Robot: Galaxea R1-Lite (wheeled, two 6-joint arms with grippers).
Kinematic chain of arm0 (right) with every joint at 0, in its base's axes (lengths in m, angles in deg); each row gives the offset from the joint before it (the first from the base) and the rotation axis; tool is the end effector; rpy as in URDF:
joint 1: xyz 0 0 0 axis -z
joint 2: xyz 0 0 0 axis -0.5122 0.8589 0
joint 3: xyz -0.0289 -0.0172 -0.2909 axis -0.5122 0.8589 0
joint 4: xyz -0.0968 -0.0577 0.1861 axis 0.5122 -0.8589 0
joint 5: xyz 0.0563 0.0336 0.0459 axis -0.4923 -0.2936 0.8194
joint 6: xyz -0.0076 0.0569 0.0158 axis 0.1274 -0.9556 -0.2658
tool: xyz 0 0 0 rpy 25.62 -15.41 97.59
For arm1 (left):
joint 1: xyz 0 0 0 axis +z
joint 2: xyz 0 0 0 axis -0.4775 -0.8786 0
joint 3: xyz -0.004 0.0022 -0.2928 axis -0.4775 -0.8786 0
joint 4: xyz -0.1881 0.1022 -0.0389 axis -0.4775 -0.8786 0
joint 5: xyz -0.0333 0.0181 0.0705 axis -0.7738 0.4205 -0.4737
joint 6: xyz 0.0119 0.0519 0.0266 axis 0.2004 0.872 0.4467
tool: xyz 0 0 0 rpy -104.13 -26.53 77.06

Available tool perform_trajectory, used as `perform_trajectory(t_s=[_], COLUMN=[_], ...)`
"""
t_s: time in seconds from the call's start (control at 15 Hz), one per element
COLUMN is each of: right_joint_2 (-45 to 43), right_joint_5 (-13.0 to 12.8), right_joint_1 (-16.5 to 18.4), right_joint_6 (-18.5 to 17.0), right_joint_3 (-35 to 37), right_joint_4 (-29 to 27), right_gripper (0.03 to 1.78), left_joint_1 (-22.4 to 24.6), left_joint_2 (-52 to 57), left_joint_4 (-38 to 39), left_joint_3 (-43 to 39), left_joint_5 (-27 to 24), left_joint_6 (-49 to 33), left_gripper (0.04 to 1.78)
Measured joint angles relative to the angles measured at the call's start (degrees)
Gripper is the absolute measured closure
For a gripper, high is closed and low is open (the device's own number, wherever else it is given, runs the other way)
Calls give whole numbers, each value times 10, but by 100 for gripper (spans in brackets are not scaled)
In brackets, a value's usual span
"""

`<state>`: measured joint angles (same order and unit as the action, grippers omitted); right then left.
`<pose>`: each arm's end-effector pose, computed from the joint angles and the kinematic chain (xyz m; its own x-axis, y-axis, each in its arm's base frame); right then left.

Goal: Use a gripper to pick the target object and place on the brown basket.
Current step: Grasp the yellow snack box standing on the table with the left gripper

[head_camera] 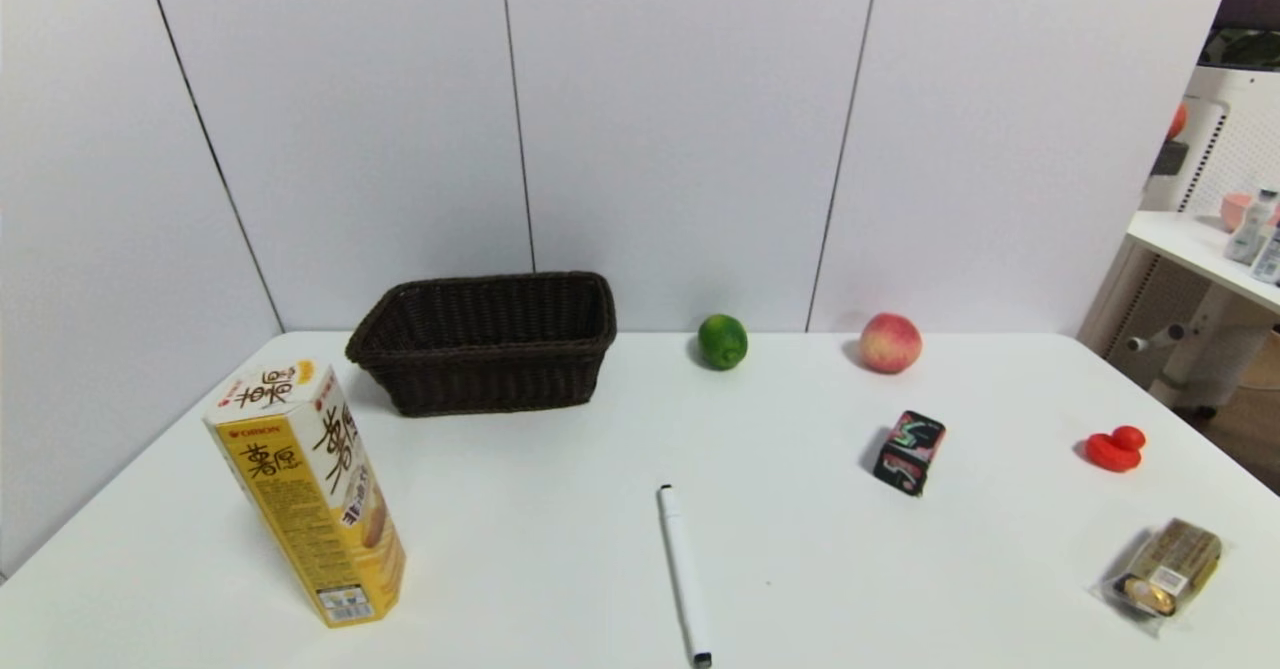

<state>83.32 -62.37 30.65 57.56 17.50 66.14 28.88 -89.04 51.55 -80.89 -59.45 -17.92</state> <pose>0.0507 0.0002 0.0760 1.0000 0.0027 0.0051 -0.0027 1.0000 -0.0026 0.0507 0.0004 0.0751 1.0000 0.0075 -0.0018 -0.0075 1.0000 -0.0013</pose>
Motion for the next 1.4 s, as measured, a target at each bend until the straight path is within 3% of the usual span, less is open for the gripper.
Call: perform_trajectory(t_s=[1.13, 1.4], right_joint_2=[0, 0], right_joint_5=[0, 0], right_joint_1=[0, 0], right_joint_6=[0, 0], right_joint_3=[0, 0], right_joint_4=[0, 0], right_gripper=[12, 12], left_joint_1=[0, 1], left_joint_2=[-1, -42], left_joint_4=[0, 0], left_joint_3=[0, 29], left_joint_5=[1, -2], left_joint_6=[0, 14], left_gripper=[13, 13])
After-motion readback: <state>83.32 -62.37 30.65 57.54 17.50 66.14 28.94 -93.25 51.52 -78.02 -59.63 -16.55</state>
